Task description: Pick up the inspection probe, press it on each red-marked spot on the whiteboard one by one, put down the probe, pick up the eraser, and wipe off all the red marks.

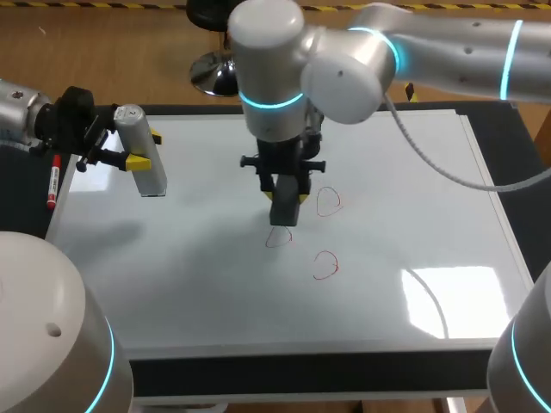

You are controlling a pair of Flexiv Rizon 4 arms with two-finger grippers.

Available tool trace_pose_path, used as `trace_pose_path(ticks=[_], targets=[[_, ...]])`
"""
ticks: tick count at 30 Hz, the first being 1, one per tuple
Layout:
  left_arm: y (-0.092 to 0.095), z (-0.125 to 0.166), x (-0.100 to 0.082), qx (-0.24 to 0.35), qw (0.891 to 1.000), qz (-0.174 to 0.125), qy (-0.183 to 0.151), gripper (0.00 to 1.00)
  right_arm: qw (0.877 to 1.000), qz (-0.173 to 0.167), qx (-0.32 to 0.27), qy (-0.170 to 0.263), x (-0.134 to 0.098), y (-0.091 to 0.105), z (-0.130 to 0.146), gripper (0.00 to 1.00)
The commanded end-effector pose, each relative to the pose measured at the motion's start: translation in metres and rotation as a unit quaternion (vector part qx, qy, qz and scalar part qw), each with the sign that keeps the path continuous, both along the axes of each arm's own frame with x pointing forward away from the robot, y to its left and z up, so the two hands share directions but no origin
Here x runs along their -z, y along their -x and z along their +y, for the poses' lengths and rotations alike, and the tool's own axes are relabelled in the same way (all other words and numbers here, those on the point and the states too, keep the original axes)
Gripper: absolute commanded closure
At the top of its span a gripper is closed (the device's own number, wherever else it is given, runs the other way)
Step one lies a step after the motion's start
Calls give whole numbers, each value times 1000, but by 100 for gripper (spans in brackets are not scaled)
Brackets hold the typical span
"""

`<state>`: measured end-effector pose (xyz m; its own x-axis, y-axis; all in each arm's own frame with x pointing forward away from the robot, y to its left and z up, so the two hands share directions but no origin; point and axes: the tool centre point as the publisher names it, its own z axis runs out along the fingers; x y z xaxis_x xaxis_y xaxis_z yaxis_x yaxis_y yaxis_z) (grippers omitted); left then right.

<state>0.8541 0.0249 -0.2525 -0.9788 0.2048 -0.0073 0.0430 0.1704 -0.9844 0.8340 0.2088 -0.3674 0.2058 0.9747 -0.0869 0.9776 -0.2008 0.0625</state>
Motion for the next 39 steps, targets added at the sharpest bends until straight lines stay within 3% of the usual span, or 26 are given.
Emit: trace_pose_path(ticks=[1,39], targets=[[-1,1,-1,1,1000,0,0,100,1000,-3,6,21,3,3,19,100],[-1,1,-1,1,1000,0,0,100,999,-30,-28,-23,44,32,88,100]])
